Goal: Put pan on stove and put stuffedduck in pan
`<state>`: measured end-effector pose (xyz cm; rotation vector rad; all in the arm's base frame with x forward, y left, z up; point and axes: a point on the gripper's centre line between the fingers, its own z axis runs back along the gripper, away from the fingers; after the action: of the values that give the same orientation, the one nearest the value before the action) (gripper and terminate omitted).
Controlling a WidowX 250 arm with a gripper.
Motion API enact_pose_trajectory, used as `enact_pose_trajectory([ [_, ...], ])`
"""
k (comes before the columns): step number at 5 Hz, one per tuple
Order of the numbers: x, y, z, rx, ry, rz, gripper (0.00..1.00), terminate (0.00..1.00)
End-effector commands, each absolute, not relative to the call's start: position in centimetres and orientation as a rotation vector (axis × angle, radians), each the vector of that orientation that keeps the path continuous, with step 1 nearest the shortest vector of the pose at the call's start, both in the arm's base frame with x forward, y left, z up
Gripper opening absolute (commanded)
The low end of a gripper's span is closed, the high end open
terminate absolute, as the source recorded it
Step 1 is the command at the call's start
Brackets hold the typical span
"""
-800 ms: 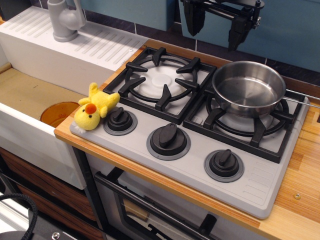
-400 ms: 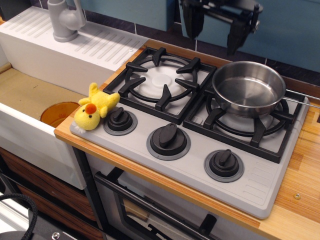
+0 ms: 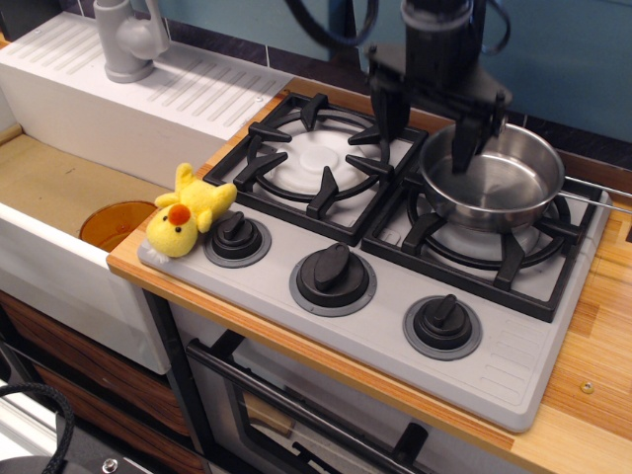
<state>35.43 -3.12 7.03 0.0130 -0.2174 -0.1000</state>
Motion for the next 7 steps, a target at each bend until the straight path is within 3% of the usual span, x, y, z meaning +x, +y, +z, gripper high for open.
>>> enact_pose_trajectory([
  [1,36.4,-2.6,5.9,-0.018,-0.315,-0.101,1.0,0.0],
  [2,36.1,-2.6,5.3,0.008,-0.322,-0.098,1.0,0.0],
  [3,36.0,-2.7,4.9,0.015,-0.32,-0.085,0.0,0.0],
  [7,35.7,-2.9,6.0,-0.018,-0.315,-0.103,0.0,0.0],
])
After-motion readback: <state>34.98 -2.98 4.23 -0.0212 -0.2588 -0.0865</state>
